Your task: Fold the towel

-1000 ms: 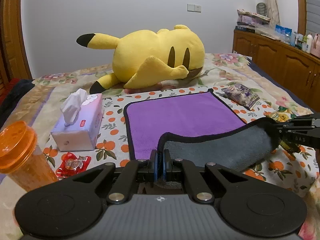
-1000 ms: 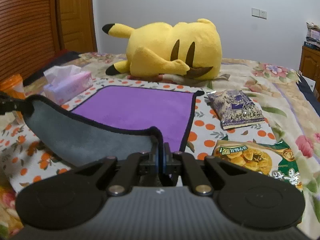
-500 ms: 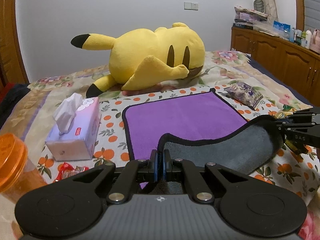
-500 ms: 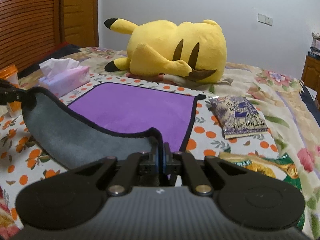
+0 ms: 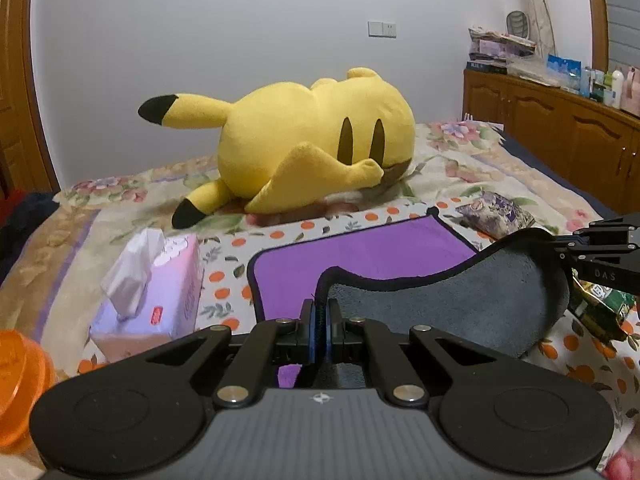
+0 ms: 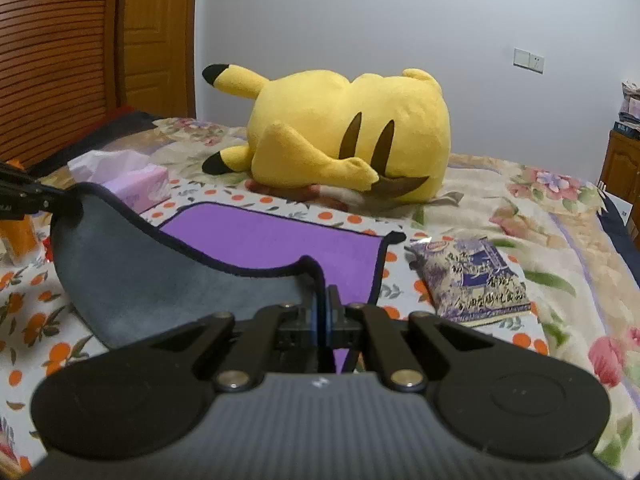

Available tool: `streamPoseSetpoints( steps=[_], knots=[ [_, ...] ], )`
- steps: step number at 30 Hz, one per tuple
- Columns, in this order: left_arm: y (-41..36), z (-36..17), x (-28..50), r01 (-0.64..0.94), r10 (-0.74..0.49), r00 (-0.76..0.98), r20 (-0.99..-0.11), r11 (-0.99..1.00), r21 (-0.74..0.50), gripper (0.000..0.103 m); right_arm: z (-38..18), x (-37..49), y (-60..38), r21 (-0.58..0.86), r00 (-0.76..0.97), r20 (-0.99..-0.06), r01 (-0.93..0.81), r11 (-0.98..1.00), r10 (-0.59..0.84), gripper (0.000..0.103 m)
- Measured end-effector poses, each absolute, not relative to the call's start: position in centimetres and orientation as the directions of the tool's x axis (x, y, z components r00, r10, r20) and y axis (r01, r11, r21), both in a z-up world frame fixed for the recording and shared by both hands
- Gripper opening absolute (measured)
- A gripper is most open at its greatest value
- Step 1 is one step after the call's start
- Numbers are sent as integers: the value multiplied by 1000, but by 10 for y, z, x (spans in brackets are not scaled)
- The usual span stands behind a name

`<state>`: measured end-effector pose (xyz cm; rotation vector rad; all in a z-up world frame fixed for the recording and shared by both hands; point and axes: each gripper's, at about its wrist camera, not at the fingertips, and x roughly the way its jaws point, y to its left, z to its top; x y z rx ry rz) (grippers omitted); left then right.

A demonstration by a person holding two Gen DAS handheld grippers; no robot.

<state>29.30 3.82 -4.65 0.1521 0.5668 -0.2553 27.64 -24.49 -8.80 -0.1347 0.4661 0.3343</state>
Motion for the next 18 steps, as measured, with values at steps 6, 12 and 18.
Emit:
streamPoseSetpoints(
  steps=[6, 12, 18],
  knots=[
    [37, -42, 301, 263, -176, 828, -533, 961, 90, 6, -81, 285, -240, -71, 851, -447, -340, 938, 275, 4],
    [38, -37, 313, 248, -168, 841, -514, 964, 91, 6, -77, 296, -236, -98, 855, -445, -340, 935, 264, 4],
    [37, -32, 329, 229, -164, 862, -480, 970, 81, 6, -70, 313, -234, -115, 867, -430, -330, 937, 252, 4]
  ],
)
